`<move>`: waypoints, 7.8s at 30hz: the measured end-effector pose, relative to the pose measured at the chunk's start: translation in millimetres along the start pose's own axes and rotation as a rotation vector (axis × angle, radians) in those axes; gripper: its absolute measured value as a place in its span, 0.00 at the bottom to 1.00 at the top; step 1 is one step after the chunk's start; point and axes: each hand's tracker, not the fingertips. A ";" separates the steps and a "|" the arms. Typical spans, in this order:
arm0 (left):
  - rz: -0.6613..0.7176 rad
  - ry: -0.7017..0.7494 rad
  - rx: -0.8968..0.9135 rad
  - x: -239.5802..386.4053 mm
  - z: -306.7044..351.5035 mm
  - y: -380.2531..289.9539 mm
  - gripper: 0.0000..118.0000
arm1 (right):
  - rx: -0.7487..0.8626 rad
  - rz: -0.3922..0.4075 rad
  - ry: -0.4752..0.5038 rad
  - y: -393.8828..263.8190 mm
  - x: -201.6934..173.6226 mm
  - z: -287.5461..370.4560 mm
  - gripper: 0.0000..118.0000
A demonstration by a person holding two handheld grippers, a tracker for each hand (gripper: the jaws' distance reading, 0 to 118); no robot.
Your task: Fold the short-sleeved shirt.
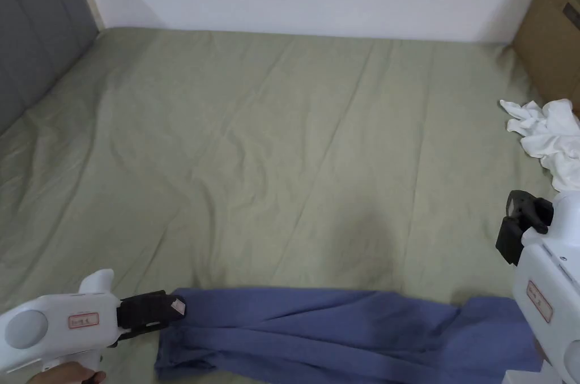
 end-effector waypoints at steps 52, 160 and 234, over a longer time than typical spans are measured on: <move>-0.257 0.133 -0.076 184.0 -19.4 0.7 0.13 | 0.014 -0.080 0.000 -4.8 68.8 21.2 0.02; -0.105 -0.159 -0.129 99.6 -105.9 -36.6 0.28 | -0.069 -0.057 -0.024 -6.8 73.9 26.9 0.02; -0.418 0.024 0.123 295.7 -69.1 -49.6 1.00 | -0.027 -0.126 -0.022 -8.0 111.8 36.9 0.02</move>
